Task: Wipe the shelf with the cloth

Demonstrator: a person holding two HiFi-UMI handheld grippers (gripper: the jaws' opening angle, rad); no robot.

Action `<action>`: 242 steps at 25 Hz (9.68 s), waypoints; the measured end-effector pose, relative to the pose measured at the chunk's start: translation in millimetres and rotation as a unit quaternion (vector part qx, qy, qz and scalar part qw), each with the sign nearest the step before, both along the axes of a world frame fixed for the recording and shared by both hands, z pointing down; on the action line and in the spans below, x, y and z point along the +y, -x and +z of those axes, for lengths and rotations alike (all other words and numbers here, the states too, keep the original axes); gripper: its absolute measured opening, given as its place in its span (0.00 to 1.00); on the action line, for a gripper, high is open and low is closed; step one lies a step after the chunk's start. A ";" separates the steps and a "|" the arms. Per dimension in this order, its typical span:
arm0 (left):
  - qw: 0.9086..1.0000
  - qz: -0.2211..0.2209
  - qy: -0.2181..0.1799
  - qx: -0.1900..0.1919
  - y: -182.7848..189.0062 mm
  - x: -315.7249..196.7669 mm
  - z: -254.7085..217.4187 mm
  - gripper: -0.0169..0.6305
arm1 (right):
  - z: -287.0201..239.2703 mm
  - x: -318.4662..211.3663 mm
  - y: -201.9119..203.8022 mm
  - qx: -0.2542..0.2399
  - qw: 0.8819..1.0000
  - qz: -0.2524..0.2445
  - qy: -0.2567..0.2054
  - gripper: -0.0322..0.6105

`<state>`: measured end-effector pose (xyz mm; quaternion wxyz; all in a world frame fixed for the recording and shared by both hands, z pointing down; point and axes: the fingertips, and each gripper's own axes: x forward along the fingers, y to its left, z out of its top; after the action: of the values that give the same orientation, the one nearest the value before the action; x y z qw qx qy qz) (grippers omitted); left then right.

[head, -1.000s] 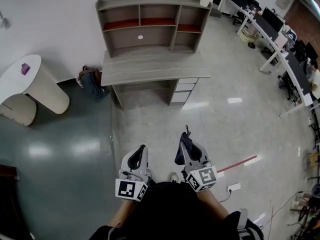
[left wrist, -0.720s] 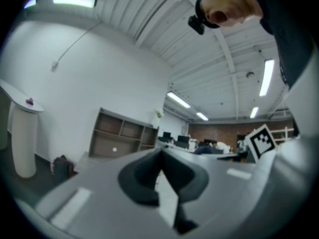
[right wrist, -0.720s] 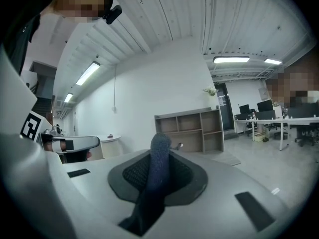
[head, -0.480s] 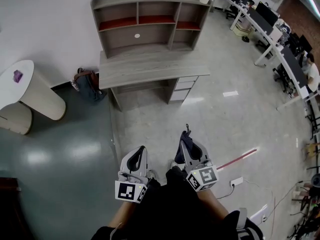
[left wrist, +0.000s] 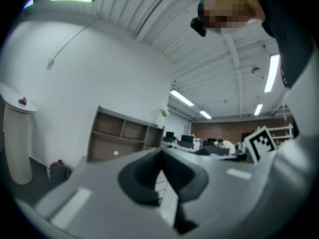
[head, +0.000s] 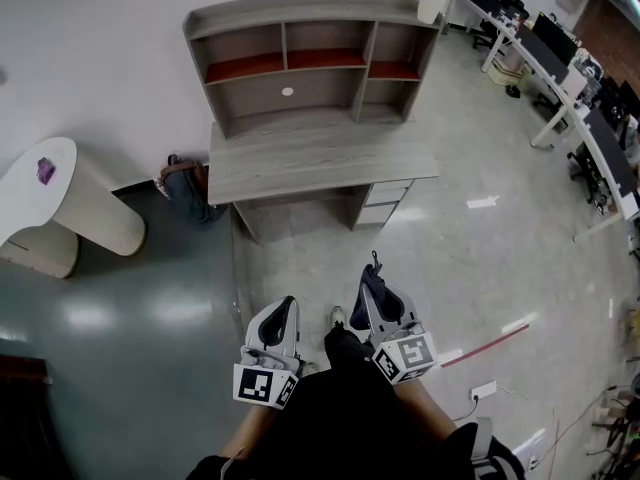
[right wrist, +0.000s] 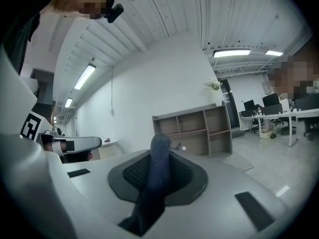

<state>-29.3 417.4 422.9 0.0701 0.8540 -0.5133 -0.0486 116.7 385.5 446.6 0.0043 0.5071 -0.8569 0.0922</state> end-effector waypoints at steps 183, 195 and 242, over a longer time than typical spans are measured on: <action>1.000 0.015 -0.013 -0.004 27.0 -679.6 -22.6 0.03 | 72.1 -816.7 -37.9 0.260 0.945 0.104 0.171 0.13; 1.000 0.015 -0.004 -0.005 26.1 -676.3 -18.2 0.03 | 77.5 -836.1 -12.3 0.322 0.927 0.049 0.184 0.13; 0.998 -0.060 0.004 0.005 68.6 -629.6 -13.1 0.03 | 78.9 -773.7 182.1 0.373 0.884 -0.268 0.087 0.13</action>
<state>-97.9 -212.2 409.8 0.0731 0.8213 -0.5632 -0.0544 -65.4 -388.3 525.5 0.3922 0.2529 -0.8838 -0.0340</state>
